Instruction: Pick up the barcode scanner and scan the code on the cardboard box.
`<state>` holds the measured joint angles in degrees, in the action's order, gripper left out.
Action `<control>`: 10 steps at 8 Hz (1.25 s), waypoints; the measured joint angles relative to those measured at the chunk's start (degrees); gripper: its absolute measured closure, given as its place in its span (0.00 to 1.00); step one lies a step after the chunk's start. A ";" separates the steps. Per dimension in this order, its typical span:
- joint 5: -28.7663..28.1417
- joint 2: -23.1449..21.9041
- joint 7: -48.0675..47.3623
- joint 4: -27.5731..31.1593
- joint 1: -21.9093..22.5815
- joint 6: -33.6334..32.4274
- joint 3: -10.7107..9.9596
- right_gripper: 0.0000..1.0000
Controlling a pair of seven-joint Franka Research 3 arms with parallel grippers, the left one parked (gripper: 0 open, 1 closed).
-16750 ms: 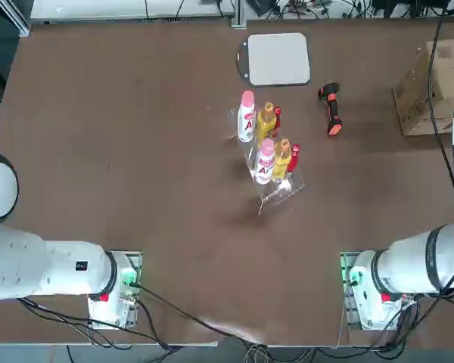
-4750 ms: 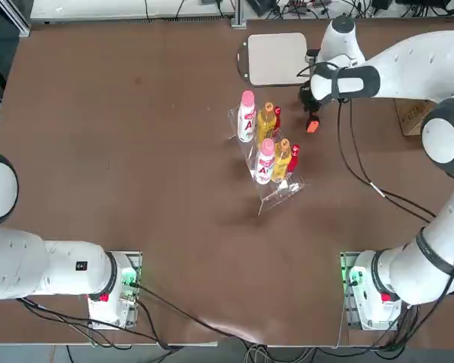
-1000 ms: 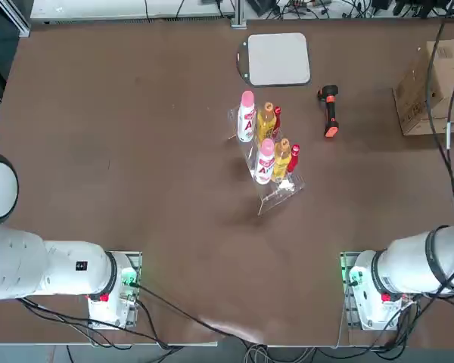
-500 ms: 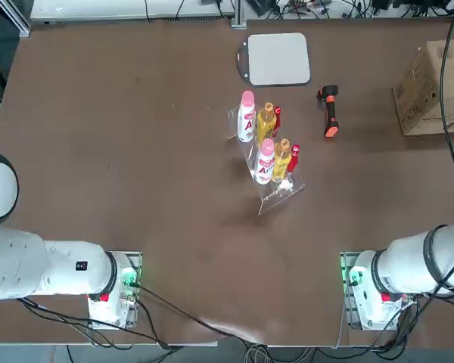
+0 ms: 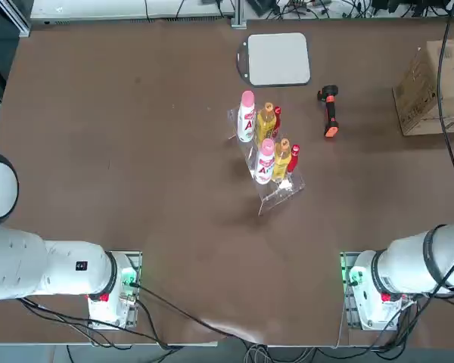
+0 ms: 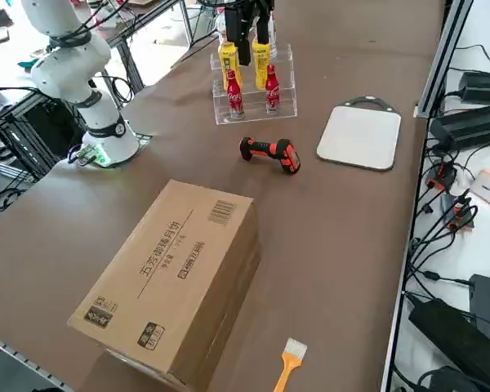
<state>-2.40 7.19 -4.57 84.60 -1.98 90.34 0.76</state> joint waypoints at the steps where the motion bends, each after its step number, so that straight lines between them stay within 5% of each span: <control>1: 0.65 0.12 0.43 0.04 0.00 -0.10 0.01 0.00; 10: 4.24 0.63 3.03 0.51 2.57 -0.06 -0.92 0.00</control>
<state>1.84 7.82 -1.54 85.11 0.59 90.28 -0.16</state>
